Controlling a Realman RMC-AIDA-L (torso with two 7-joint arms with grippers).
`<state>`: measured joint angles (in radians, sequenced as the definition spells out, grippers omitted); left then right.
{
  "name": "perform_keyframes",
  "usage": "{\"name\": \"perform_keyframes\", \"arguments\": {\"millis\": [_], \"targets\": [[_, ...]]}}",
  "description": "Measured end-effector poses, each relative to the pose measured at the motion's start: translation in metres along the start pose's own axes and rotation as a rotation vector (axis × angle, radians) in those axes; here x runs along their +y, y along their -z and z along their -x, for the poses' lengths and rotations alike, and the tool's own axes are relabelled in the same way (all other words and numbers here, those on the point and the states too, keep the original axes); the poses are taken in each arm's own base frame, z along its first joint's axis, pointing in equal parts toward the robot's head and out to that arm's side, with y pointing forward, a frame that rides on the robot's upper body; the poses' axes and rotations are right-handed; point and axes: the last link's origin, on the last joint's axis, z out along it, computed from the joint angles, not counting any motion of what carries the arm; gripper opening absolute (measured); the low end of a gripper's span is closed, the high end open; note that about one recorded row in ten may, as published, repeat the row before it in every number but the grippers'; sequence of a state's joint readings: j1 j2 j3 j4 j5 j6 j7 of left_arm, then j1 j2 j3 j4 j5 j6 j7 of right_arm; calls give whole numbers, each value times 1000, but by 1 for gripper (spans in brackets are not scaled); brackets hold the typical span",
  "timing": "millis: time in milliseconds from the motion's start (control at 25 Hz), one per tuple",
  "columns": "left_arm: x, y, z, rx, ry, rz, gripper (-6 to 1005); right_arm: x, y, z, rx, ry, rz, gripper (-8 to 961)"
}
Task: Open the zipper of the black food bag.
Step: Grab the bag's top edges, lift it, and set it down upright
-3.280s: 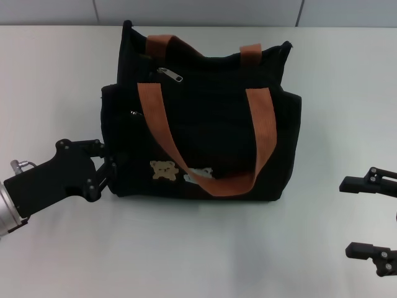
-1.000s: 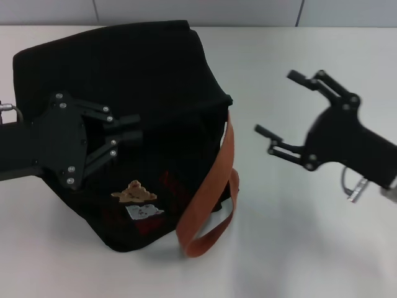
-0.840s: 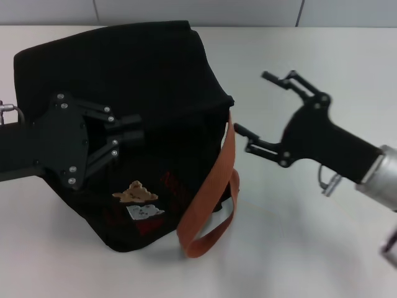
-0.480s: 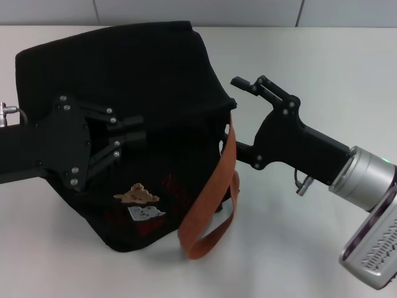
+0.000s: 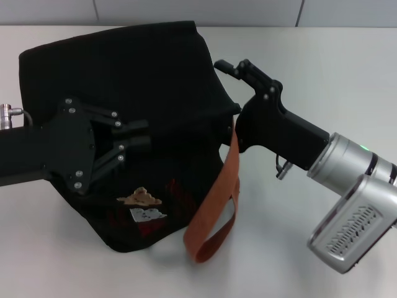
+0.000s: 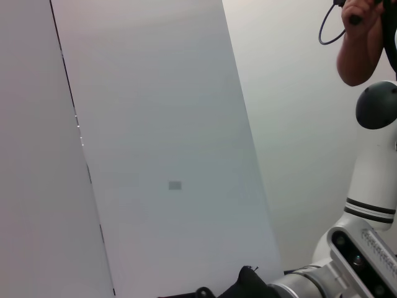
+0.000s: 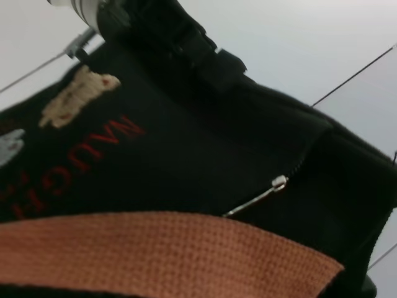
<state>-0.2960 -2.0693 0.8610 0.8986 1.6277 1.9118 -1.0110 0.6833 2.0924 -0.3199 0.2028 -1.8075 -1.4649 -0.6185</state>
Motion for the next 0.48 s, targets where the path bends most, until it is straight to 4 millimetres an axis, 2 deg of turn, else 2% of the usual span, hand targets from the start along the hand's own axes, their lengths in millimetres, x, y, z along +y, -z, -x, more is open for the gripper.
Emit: {"name": "perform_keyframes", "arguments": {"millis": [160,480], "targets": [[1,-1,0,1,3,3,102,-2,-6,-1,8,1,-7,814],[2,0,3,4,9,1,102,-3,-2,-4,30,5,-17,808]]}}
